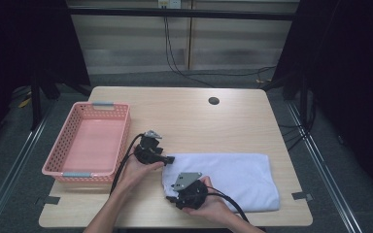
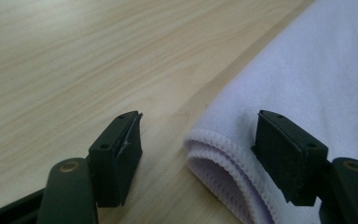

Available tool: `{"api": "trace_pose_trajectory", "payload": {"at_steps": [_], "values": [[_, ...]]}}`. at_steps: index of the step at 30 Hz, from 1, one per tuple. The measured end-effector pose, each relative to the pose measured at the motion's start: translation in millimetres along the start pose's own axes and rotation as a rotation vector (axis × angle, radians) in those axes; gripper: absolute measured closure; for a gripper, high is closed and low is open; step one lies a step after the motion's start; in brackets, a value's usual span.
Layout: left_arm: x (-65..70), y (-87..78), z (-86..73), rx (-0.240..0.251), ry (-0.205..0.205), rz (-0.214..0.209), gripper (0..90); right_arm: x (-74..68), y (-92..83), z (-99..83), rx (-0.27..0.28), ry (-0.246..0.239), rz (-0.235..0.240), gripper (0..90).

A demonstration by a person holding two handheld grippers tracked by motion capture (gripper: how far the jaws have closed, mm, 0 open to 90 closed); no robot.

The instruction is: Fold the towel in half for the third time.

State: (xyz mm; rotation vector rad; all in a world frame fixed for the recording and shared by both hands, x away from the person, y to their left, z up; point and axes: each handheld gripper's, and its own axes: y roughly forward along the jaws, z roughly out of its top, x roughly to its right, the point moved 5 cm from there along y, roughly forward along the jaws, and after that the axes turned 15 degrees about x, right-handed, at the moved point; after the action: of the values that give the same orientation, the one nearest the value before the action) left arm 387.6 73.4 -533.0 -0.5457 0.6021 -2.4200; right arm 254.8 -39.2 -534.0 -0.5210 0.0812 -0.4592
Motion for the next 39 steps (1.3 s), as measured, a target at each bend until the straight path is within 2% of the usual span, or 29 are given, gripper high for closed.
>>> {"api": "trace_pose_trajectory", "payload": {"at_steps": [1, 2, 3, 4, 5, 6, 7, 8, 9, 10, 11, 12, 13, 14, 15, 18, 21, 23, 24, 26, 27, 28, 31, 32, 33, 34, 36, 37, 39], "values": [[6.2, 2.0, 0.0, -0.009, 0.017, -0.023, 32.4, 0.8, -0.9, -1.0, 0.007, 0.019, -0.003, 66.9], [6.2, 2.0, 0.0, -0.009, 0.017, -0.023, 36.5, 0.8, -0.9, -1.0, 0.007, 0.019, -0.003, 66.9], [14.7, 3.9, -0.7, -0.023, 0.052, -0.039, 45.4, 2.6, -0.9, -1.0, 0.012, 0.037, -0.01, 69.4], [14.7, 3.9, -0.7, -0.023, 0.052, -0.039, 49.7, 2.6, -0.9, -1.0, 0.012, 0.037, -0.01, 69.4], [18.9, 5.3, -0.1, -0.027, 0.038, -0.056, 56.9, 3.0, -1.2, -0.6, 0.013, 0.057, -0.015, 70.3], [18.9, 5.3, -0.1, -0.027, 0.038, -0.056, 67.6, 3.0, -1.2, -0.6, 0.013, 0.057, -0.015, 70.3], [19.0, 4.7, 0.4, -0.022, 0.039, -0.076, 70.4, 5.4, -1.7, -0.4, 0.017, 0.089, -0.007, 72.9], [19.0, 4.7, 0.4, -0.022, 0.039, -0.076, 73.4, 5.4, -1.7, -0.4, 0.017, 0.089, -0.007, 72.9], [18.0, 3.2, 1.6, -0.005, -0.007, -0.094, 75.1, 8.9, -3.2, 0.2, 0.02, 0.14, 0.011, 73.7], [18.0, 3.2, 1.6, -0.005, -0.007, -0.094, 75.9, 10.6, -3.9, 0.2, 0.026, 0.161, 0.024, 73.8], [17.1, 2.2, 2.5, 0.013, -0.03, -0.107, 75.9, 10.6, -3.9, 0.2, 0.026, 0.161, 0.024, 73.8], [15.7, -1.0, 5.4, 0.036, -0.062, -0.127, 76.4, 13.9, -6.4, 2.6, 0.044, 0.19, 0.037, 74.0], [15.8, -2.5, 7.7, 0.054, -0.08, -0.132, 76.6, 14.9, -8.4, 4.6, 0.054, 0.198, 0.043, 74.0], [15.8, -2.5, 7.7, 0.054, -0.08, -0.132, 76.7, 14.9, -8.4, 4.6, 0.054, 0.198, 0.043, 74.0], [16.5, -5.9, 12.6, 0.085, -0.096, -0.139, 76.7, 18.4, -12.9, 10.0, 0.079, 0.218, 0.048, 74.0], [16.9, -9.8, 17.4, 0.097, -0.099, -0.149, 76.7, 20.3, -18.5, 15.5, 0.101, 0.228, 0.047, 74.0], [19.3, -18.9, 29.4, 0.144, -0.114, -0.163, 76.7, 22.4, -29.6, 25.7, 0.14, 0.234, 0.046, 74.0], [19.1, -21.4, 32.7, 0.153, -0.119, -0.168, 76.7, 23.0, -32.2, 29.0, 0.151, 0.234, 0.043, 74.0], [19.2, -25.2, 39.7, 0.172, -0.121, -0.161, 76.9, 25.1, -36.0, 36.8, 0.179, 0.239, 0.043, 74.0], [19.5, -27.1, 42.7, 0.169, -0.11, -0.158, 76.9, 26.0, -37.6, 41.1, 0.193, 0.242, 0.041, 74.0], [17.6, -33.5, 48.3, 0.189, -0.114, -0.162, 77.0, 27.1, -40.3, 49.5, 0.221, 0.248, 0.045, 74.0], [17.6, -33.5, 48.3, 0.189, -0.114, -0.162, 77.0, 27.1, -40.3, 49.5, 0.221, 0.248, 0.045, 74.0], [12.2, -50.7, 59.0, 0.219, -0.116, -0.138, 77.1, 27.8, -40.4, 67.9, 0.261, 0.242, 0.051, 74.0], [12.2, -50.7, 59.0, 0.219, -0.116, -0.138, 77.1, 27.8, -40.4, 67.9, 0.261, 0.242, 0.051, 74.0], [10.5, -61.3, 65.2, 0.233, -0.114, -0.132, 77.1, 26.1, -39.5, 79.9, 0.279, 0.233, 0.057, 74.1], [10.5, -61.3, 65.2, 0.233, -0.114, -0.132, 77.2, 26.1, -39.5, 79.9, 0.279, 0.233, 0.057, 74.1], [8.1, -73.0, 70.5, 0.231, -0.092, -0.117, 77.1, 23.1, -36.3, 92.1, 0.296, 0.217, 0.067, 74.1], [5.4, -85.6, 73.9, 0.237, -0.089, -0.1, 77.1, 18.2, -31.8, 102.5, 0.315, 0.21, 0.08, 74.1], [3.0, -97.7, 77.5, 0.228, -0.075, -0.074, 77.2, 15.4, -27.5, 112.7, 0.341, 0.213, 0.099, 74.3]]}}
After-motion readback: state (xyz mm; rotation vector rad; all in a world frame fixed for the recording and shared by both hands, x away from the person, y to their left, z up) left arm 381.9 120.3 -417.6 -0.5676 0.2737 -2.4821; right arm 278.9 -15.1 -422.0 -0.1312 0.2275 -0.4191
